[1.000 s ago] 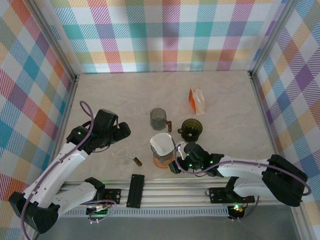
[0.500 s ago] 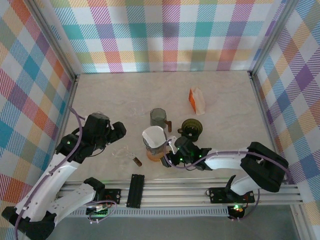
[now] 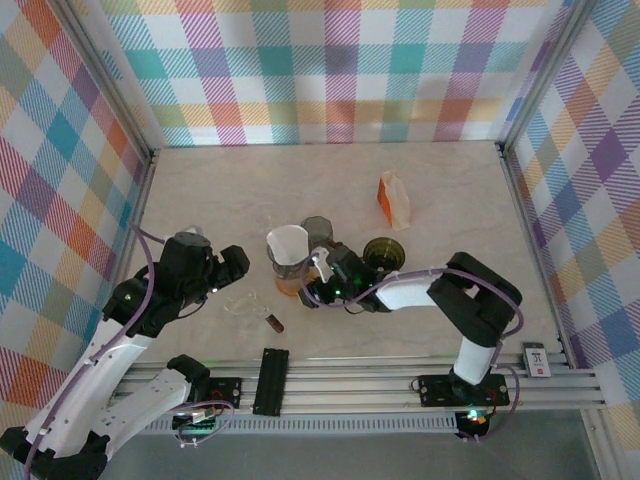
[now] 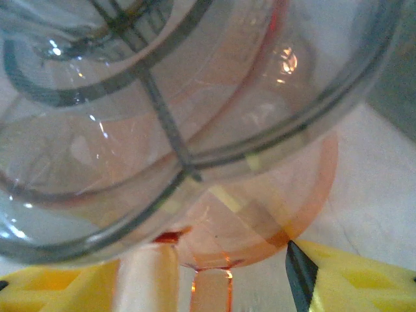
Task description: Place the coffee filter in the dripper
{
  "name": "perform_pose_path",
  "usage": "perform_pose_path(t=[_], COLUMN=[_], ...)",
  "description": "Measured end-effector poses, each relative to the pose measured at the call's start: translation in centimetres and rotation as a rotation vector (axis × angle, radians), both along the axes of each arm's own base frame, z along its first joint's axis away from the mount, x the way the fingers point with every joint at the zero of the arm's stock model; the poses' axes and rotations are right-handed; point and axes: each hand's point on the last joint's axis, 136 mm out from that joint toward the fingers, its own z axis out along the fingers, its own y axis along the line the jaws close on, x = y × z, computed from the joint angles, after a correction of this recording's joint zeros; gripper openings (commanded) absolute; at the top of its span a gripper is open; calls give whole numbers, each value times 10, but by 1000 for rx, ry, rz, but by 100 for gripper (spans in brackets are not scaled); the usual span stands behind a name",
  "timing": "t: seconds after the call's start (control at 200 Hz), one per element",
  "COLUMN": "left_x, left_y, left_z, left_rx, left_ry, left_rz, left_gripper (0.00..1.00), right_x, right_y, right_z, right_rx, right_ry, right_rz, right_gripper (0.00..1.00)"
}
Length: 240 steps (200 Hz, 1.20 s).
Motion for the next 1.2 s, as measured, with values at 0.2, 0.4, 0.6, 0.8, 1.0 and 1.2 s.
perform_pose_path(t=[0.2,0.4,0.6,0.8,1.0,1.2], left_x=[-5,-7,-9,-13,-15,-20], left_y=[5,9,12,16,17,19], left_z=[9,12,14,12,5,-23], left_rx=[-9,-6,-6,5,7,20], left_ry=[-40,-58,-68,-61,-42,37], left_rz=[3,15,21,29,38,60], left_gripper=[92,92,92,91,91,86], right_x=[21,39,52,56,43,14], right_y=[33,56,70,76,60,26], right_z=[4,8,8,8,0,15], right_rx=[27,48,57,63,48,62], right_ry=[-26,-40,-38,-36,3,51], right_rz=[36,58,61,60,44,6], right_gripper=[65,65,66,70,72,73])
